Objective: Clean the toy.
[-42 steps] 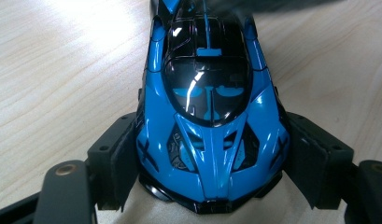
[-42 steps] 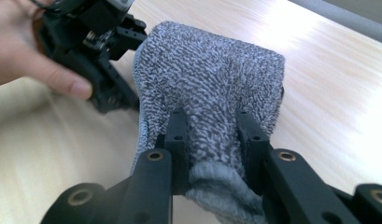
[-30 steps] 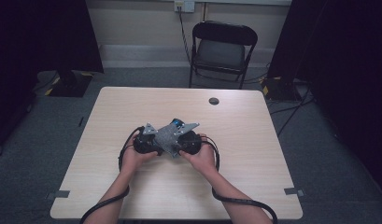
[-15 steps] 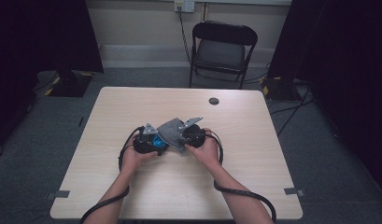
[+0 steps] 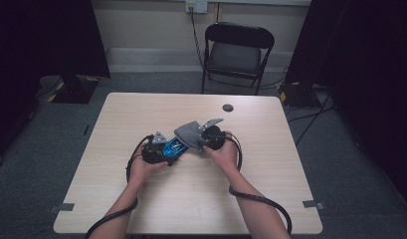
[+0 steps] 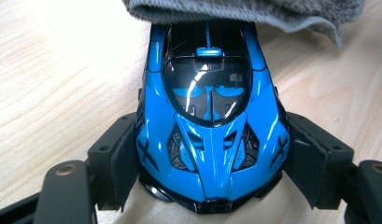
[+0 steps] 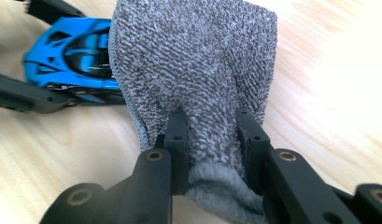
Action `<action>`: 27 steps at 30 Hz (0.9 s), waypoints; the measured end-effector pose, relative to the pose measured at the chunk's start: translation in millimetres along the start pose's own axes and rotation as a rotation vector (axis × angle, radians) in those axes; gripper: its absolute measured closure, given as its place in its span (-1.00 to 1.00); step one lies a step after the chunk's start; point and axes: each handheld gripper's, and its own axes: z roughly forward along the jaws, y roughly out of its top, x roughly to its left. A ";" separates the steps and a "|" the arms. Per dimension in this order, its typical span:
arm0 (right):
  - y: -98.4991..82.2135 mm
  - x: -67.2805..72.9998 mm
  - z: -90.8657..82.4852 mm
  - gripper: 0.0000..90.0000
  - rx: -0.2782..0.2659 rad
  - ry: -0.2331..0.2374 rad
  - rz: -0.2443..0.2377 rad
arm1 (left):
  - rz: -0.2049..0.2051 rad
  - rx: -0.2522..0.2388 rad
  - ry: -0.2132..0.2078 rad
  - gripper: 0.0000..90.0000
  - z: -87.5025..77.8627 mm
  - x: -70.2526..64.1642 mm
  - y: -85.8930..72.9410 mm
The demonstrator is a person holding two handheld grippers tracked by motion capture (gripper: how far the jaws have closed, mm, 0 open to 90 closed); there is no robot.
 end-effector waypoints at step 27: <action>-12.0 -30.4 0.2 0.57 0.002 -0.050 0.104 | -0.001 0.000 0.000 -0.43 0.0 0.0 0.0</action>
